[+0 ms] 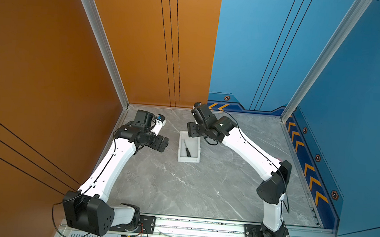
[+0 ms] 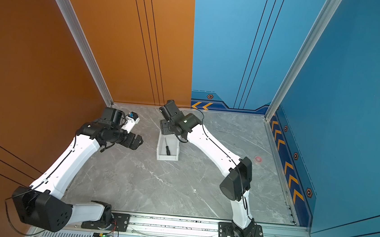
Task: Put the screwdriver in the bin
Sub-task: Place the screwdriver into the bin, then reset both arms
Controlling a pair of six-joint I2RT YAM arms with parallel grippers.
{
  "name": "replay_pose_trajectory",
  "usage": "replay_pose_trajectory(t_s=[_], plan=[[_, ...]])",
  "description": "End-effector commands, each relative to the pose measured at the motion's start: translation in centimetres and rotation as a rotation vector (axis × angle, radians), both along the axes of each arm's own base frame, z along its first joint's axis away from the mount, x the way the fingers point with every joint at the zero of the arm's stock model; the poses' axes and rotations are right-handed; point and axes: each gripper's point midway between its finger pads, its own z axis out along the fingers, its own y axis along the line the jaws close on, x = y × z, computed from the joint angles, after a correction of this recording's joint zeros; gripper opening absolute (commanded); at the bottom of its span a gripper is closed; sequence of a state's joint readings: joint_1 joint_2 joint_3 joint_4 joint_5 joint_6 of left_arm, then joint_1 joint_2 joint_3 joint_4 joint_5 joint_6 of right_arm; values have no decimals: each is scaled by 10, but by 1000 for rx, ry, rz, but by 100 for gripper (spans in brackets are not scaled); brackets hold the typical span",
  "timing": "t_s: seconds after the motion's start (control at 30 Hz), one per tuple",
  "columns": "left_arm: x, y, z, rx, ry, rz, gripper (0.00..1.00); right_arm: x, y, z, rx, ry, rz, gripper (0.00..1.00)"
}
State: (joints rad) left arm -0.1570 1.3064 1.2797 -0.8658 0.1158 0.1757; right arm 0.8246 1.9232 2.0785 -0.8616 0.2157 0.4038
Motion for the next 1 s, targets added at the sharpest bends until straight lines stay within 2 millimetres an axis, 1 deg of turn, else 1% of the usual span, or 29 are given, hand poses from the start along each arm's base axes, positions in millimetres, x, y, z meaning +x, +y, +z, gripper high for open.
replay_pose_trajectory(t_s=[0.0,0.07,0.1,0.13,0.17,0.2,0.23,0.3,0.43,0.5,0.6,0.63,0.67,0.7,0.83,0.97], plan=[[7,6,1,4,16,44,98,-3,-47,14,-80,-50,-89,75],[12,4,-1,-14,30,63,98,-7,-74,23,-86,-80,-139,78],[14,5,-3,-20,39,77,98,-9,-87,26,-82,-94,-162,87],[18,5,-6,-26,47,89,98,-12,-103,24,-77,-99,-188,94],[22,6,-10,-28,50,107,98,-14,-118,20,-63,-98,-217,100],[26,9,-14,-27,49,130,98,-15,-134,19,-39,-99,-248,100],[30,13,-19,-25,46,159,98,-15,-154,15,-7,-96,-292,100],[39,21,-28,-38,25,217,98,-20,-187,7,46,-115,-358,100],[52,41,-41,-99,-65,340,98,-33,-261,-5,149,-240,-548,100],[58,51,-43,-113,-137,382,98,-39,-288,-11,182,-302,-603,100],[61,63,-53,-108,-216,417,98,-48,-325,-26,159,-365,-699,100],[61,66,-57,-108,-242,427,98,-49,-336,-32,141,-369,-727,100],[65,69,-55,-120,-295,435,98,-49,-345,-39,113,-362,-743,100],[64,71,-58,-126,-324,440,98,-48,-351,-48,79,-347,-747,100],[63,76,-66,-136,-489,424,98,-41,-363,-75,-55,-329,-718,100],[63,78,-75,-102,-575,387,98,-40,-374,-97,-97,-355,-718,100]])
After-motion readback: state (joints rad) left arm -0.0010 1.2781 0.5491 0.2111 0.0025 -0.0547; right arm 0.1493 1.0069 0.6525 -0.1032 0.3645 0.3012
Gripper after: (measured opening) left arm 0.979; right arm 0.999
